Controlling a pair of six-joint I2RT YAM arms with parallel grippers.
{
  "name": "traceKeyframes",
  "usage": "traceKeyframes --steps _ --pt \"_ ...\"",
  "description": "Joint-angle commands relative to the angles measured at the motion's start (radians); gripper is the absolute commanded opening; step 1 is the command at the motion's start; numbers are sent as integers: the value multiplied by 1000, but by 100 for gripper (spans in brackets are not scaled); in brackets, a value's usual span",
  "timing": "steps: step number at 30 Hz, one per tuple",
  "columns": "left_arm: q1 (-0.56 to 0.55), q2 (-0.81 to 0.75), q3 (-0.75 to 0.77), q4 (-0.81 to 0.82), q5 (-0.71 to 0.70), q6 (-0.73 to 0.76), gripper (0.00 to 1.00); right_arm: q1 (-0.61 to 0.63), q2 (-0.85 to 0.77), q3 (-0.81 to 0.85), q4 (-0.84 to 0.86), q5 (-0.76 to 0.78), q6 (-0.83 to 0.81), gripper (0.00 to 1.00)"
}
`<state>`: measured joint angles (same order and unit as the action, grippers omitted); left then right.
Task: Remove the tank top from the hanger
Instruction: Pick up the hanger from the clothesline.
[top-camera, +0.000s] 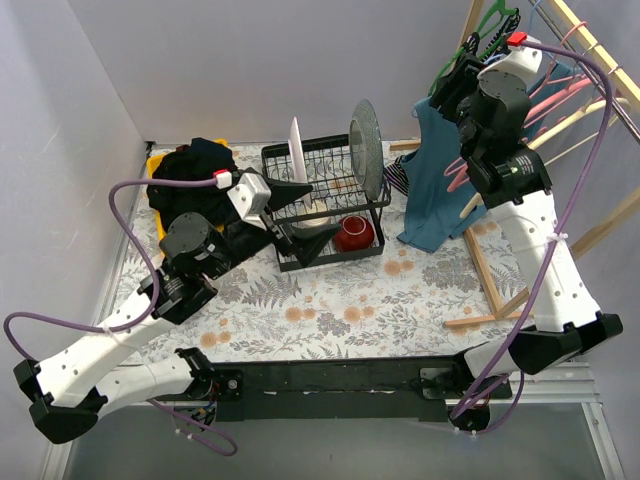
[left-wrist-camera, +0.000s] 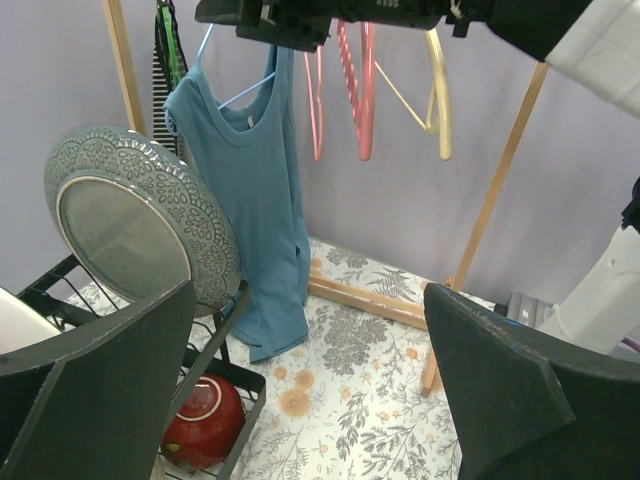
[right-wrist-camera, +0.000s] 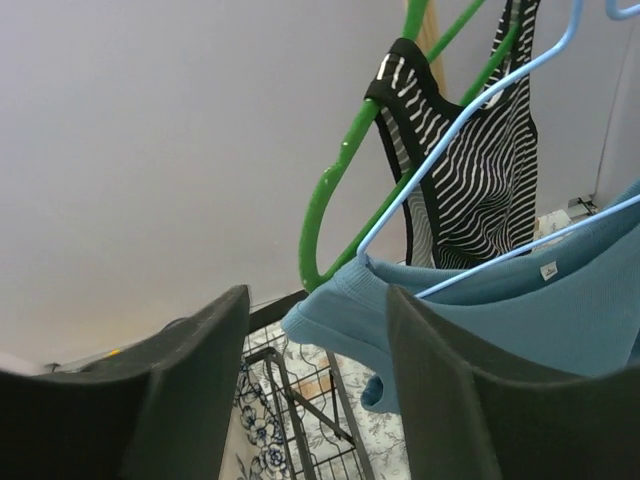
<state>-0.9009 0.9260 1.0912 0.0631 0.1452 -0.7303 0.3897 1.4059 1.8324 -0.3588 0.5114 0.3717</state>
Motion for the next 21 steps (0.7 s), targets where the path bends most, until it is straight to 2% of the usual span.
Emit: traceKeyframes --steps 1,6,11,17,20,21 --pt "-4 -58 -14 -13 -32 -18 98 5 25 31 83 104 75 56" --pt "-4 -79 -16 -31 -52 -23 98 5 31 -7 139 160 104 43" --pt "-4 -81 -16 -37 -67 -24 98 5 96 80 77 185 78 44" --pt "-3 -65 -13 -54 -133 -11 98 1 100 53 73 199 113 44" --pt "-4 -62 1 -85 -133 -11 98 -2 125 94 52 174 113 36" --pt "-4 -65 -8 -85 -165 -11 98 0 136 128 40 177 111 36"
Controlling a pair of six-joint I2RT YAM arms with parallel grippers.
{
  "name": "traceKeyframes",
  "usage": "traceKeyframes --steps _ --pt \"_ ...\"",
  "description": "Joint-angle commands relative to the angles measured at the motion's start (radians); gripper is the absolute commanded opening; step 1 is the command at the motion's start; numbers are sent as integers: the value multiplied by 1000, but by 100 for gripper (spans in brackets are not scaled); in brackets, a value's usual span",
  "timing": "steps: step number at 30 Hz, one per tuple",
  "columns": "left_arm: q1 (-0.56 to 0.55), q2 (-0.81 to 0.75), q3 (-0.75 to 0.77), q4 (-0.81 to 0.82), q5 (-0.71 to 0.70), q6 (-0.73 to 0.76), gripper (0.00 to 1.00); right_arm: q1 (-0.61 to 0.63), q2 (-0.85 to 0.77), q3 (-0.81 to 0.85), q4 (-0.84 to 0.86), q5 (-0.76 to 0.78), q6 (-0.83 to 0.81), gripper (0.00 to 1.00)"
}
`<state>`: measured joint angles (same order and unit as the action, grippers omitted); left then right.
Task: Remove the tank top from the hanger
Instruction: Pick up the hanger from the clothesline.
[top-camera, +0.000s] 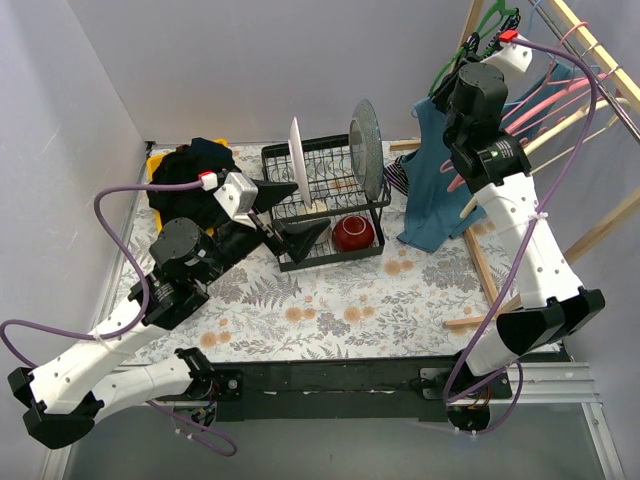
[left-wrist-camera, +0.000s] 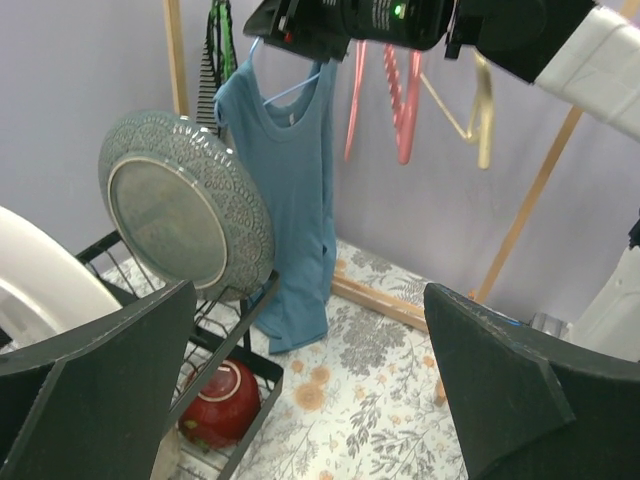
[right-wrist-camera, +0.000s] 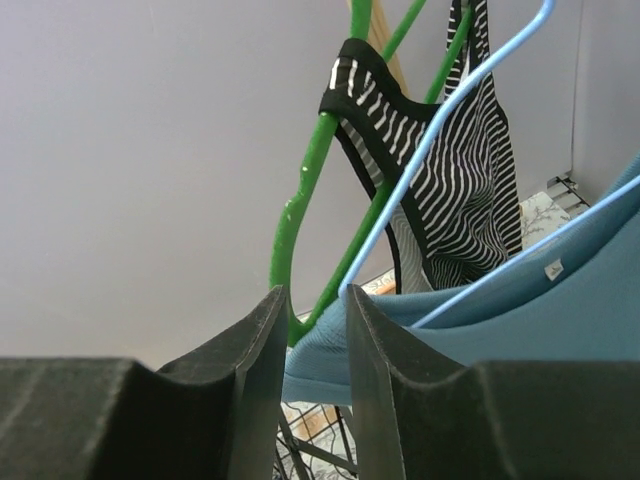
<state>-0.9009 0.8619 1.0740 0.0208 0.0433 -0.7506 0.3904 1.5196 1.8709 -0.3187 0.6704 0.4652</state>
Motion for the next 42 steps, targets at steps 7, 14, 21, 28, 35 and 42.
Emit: traceKeyframes --steps 7,14,21,28,35,42 --pt "-4 -24 -54 10 -103 2 98 -8 27 38 24 67 44 41" --pt "-4 -31 -62 13 -118 8 98 -12 16 -19 115 117 24 40" --pt "-3 -24 -57 24 -106 19 98 -10 42 -36 139 165 7 41" --pt "-3 -6 -33 -1 -97 23 98 -10 65 -32 178 207 13 41" --pt "-4 -8 -8 -13 -79 2 98 -10 65 -61 245 238 39 40" --pt "-4 -24 13 2 -65 -20 98 -10 65 -102 310 270 18 39"
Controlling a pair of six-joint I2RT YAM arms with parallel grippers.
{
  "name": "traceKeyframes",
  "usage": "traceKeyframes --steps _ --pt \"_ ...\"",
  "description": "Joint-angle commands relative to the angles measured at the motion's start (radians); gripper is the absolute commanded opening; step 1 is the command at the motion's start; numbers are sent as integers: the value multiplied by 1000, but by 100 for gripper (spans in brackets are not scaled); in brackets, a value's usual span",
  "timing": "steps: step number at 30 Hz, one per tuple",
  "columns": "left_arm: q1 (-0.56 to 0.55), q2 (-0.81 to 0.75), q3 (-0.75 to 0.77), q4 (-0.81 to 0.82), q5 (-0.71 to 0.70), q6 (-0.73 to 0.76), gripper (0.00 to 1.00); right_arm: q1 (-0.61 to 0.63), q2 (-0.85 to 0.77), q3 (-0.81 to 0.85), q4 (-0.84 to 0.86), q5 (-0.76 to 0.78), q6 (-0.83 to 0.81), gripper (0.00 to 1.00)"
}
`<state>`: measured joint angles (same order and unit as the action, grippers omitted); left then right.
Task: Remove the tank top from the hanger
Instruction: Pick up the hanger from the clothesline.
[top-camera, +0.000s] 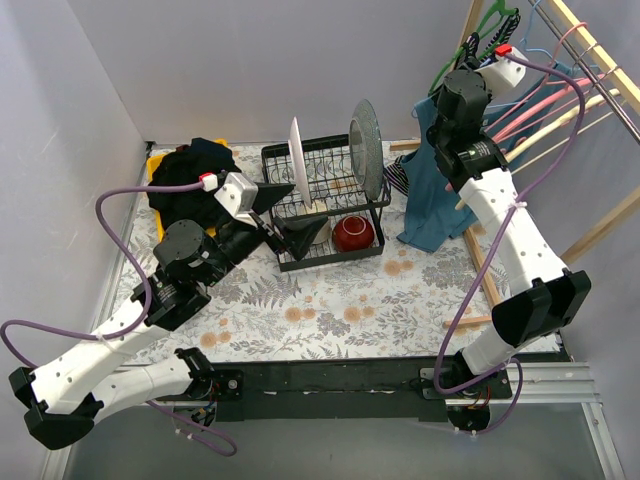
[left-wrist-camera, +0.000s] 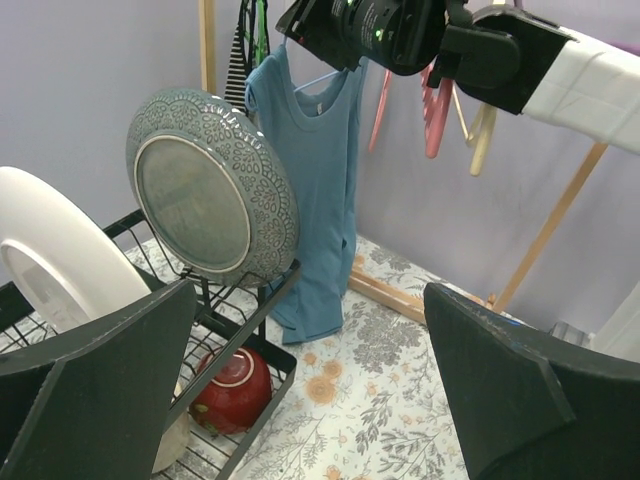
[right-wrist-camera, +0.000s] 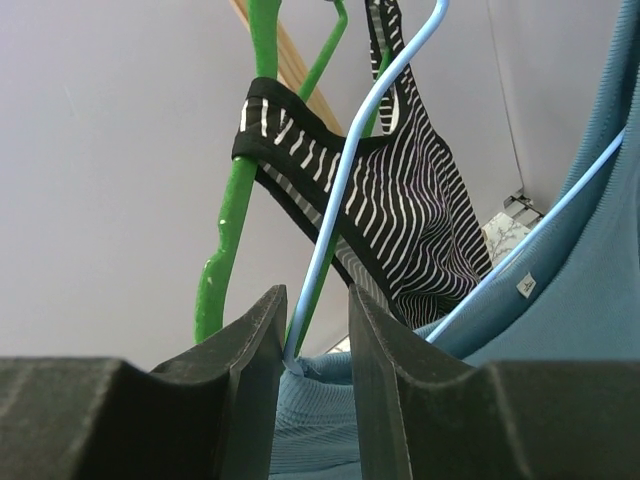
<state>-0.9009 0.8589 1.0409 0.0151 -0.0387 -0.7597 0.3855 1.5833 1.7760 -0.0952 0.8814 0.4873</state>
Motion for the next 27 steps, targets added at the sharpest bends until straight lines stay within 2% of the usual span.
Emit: traceKeyframes --steps 1,3,7,14,15,16,17,27 --pt "-3 -20 50 6 17 -10 98 -5 7 -6 107 70 -10 39" --pt "-3 -17 60 3 19 -12 98 -7 7 -24 135 71 -18 36" --pt "-4 -14 74 3 19 -41 98 -7 -37 -145 349 70 -61 33" --pt "-4 -12 96 17 37 -69 98 -10 -19 -144 387 76 -81 33" --pt "-4 -12 99 17 37 -69 98 -11 -19 -147 393 74 -82 30" --pt "-3 -11 99 17 37 -69 98 -11 -25 -154 399 74 -82 10" --pt "-4 -8 99 17 37 -69 98 -11 -31 -159 408 71 -85 2" --pt "-4 9 91 23 72 -73 98 -10 -109 -237 509 25 -102 1"
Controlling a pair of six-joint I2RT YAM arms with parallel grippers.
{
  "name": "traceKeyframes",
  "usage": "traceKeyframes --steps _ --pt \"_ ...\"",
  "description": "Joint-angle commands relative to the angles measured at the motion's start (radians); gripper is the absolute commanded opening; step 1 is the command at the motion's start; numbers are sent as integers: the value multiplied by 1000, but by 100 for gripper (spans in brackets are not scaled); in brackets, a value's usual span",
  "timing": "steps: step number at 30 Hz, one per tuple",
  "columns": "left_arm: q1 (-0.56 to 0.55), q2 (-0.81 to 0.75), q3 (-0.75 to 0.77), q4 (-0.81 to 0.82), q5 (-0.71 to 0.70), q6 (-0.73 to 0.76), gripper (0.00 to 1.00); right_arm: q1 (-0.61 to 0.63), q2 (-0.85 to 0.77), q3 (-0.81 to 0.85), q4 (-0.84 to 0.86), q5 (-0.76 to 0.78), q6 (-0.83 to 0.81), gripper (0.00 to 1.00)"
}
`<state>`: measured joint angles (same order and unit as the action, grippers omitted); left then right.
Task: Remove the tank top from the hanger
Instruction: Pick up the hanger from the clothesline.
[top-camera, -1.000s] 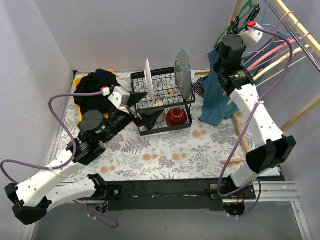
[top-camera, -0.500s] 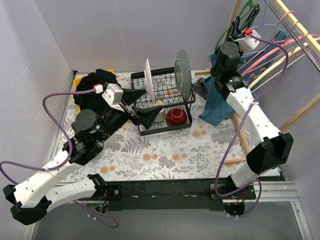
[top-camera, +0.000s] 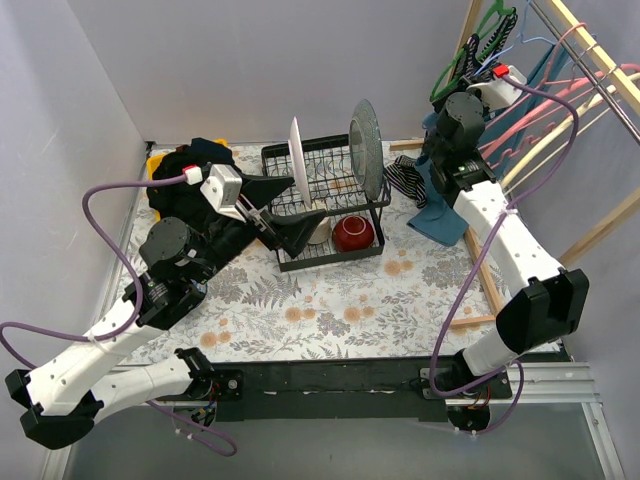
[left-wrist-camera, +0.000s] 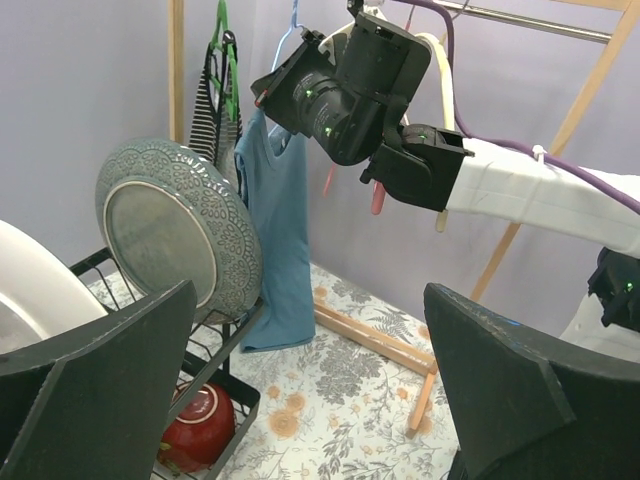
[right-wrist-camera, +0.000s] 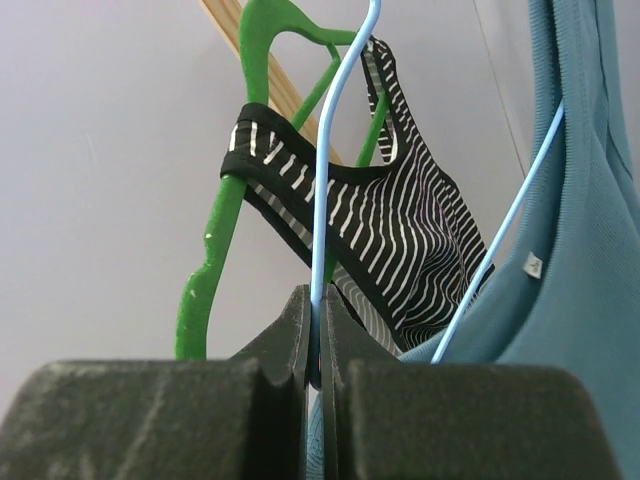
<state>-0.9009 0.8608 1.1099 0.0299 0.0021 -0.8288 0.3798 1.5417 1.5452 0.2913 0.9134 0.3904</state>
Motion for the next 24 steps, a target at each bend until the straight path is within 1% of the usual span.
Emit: traceKeyframes --steps 1,5,7,10,12,14,17,19,24 --pt "-4 9 22 10 35 -4 98 -5 -72 -7 121 -8 -4 1" --pt "-4 18 18 5 56 3 98 -2 -98 -14 129 -31 -18 1" --pt "-3 17 18 -1 85 13 98 -2 -127 -59 173 -41 -54 1" --pt "-4 15 13 -10 88 11 98 -2 -160 -77 184 -70 -73 1" --pt "-4 17 7 -4 85 7 98 -1 -172 -48 120 -96 -46 1" --pt "-3 18 -2 8 53 -18 98 4 -181 -30 34 -113 -22 1" --pt "-4 29 7 -5 36 -9 98 5 -213 -24 -24 -157 33 1" --pt "-3 41 13 -12 36 6 98 4 -227 2 -107 -186 48 1" --pt "-4 0 -13 21 42 62 98 5 -281 -4 -190 -231 61 1"
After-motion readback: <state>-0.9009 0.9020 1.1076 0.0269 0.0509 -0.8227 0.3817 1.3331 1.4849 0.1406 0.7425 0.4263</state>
